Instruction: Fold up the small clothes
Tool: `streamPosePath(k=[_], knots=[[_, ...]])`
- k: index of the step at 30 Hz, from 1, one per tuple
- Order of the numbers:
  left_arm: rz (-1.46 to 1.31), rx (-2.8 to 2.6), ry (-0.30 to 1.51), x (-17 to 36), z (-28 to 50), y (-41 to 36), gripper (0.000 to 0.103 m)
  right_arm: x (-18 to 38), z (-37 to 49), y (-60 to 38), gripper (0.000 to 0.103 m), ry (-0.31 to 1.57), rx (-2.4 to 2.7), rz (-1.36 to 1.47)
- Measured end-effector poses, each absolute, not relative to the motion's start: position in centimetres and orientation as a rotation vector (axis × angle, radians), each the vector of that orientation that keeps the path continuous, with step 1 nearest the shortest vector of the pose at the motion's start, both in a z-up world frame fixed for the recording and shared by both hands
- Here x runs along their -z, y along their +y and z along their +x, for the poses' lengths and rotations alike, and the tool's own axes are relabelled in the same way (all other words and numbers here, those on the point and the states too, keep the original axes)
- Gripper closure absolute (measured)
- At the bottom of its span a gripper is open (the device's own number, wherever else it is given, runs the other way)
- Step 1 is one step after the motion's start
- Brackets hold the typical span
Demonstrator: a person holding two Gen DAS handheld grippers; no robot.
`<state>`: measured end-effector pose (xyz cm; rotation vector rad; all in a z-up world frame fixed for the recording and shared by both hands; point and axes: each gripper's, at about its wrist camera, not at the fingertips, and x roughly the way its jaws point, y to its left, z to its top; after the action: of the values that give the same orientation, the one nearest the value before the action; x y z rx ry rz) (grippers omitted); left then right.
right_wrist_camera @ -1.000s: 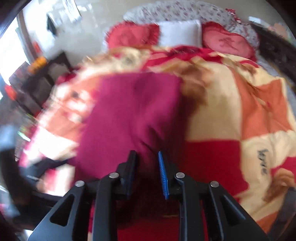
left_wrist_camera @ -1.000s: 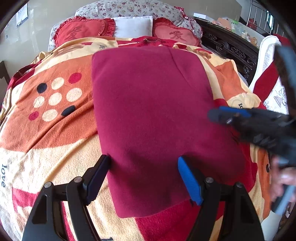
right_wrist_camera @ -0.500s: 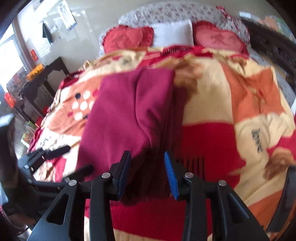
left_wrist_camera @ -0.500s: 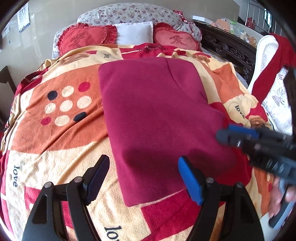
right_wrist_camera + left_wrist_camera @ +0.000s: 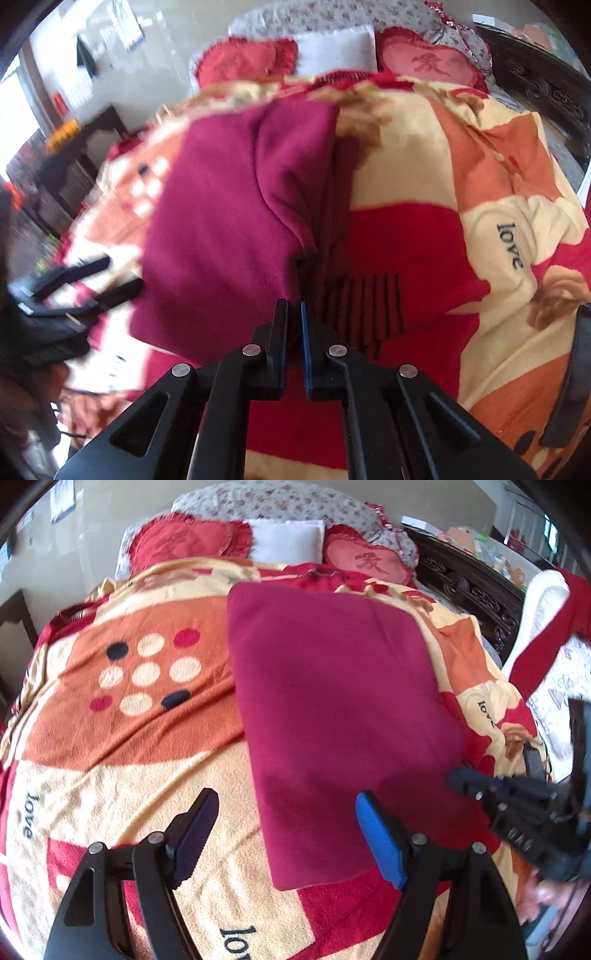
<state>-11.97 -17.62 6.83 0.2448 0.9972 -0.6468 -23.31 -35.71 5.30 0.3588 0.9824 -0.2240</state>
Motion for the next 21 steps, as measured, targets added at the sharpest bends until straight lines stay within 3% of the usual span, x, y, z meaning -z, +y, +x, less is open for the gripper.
streamPosePath(k=[7,10,14,21], knots=[[0.188,0.623,1.027,-5.6,-10.7,-16.4,0.023,-5.3,-24.3,-36.3,0.103,0.952,0.218,0.441],[0.134,0.633,1.050,-5.3,-10.0,-16.1,0.023,-6.8,-24.8,-37.0,0.089,0.879,0.214,0.523],[0.073,0.641,1.045,-5.7,-8.9,-16.2,0.021,-8.6,-23.9,-38.2,0.062,0.782,0.269,0.548],[-0.033,0.682,1.077,-5.1,-6.2,-17.1,0.014,-5.7,-18.0,-40.4,0.061,0.843,0.226,0.578]])
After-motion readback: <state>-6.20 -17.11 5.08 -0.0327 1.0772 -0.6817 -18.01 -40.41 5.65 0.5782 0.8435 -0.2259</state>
